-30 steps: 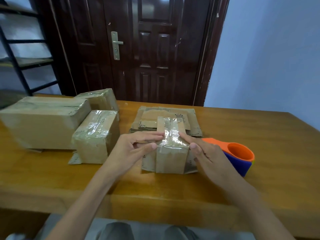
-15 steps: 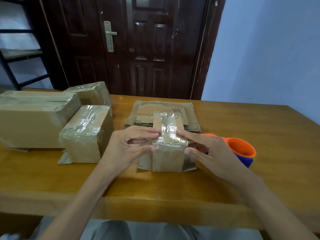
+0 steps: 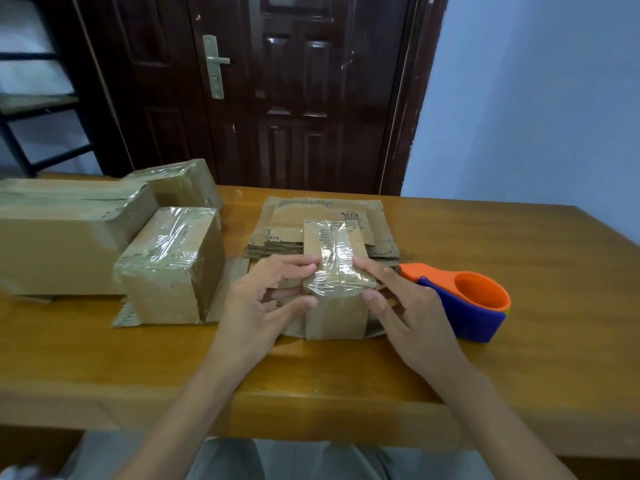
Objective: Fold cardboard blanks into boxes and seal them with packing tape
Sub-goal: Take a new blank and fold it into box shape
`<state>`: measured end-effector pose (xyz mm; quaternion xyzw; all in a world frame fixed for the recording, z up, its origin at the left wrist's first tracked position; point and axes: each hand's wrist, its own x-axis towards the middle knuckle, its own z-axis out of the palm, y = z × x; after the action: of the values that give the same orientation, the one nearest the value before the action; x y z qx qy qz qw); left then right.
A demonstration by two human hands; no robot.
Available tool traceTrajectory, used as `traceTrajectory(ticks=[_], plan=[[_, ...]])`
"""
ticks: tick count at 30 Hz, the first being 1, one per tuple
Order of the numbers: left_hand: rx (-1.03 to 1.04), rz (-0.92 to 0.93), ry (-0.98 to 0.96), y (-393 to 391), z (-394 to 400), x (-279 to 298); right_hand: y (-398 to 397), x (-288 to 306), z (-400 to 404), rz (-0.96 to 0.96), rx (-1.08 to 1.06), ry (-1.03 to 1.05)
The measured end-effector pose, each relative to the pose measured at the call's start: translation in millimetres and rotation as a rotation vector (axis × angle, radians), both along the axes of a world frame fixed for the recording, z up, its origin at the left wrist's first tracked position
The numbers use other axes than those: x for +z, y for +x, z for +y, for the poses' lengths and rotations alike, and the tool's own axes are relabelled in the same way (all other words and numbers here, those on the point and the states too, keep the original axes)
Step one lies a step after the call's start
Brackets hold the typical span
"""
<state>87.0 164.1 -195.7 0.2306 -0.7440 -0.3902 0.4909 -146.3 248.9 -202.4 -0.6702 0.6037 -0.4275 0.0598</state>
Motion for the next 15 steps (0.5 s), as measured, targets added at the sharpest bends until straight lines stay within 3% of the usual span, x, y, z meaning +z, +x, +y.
traceTrajectory(ticks=[4,10,15], plan=[[-0.014,-0.021,-0.003,1.2,0.4,7.9,-9.0,10.6,1.9,0.028,0.042,0.054],[0.058,0.093,0.095,-12.1,12.7,4.1,5.6,6.3,2.3,-0.264,0.052,0.026],[0.098,0.14,0.105,-19.0,19.4,-1.7,7.0,12.3,5.1,-0.326,0.077,0.083]])
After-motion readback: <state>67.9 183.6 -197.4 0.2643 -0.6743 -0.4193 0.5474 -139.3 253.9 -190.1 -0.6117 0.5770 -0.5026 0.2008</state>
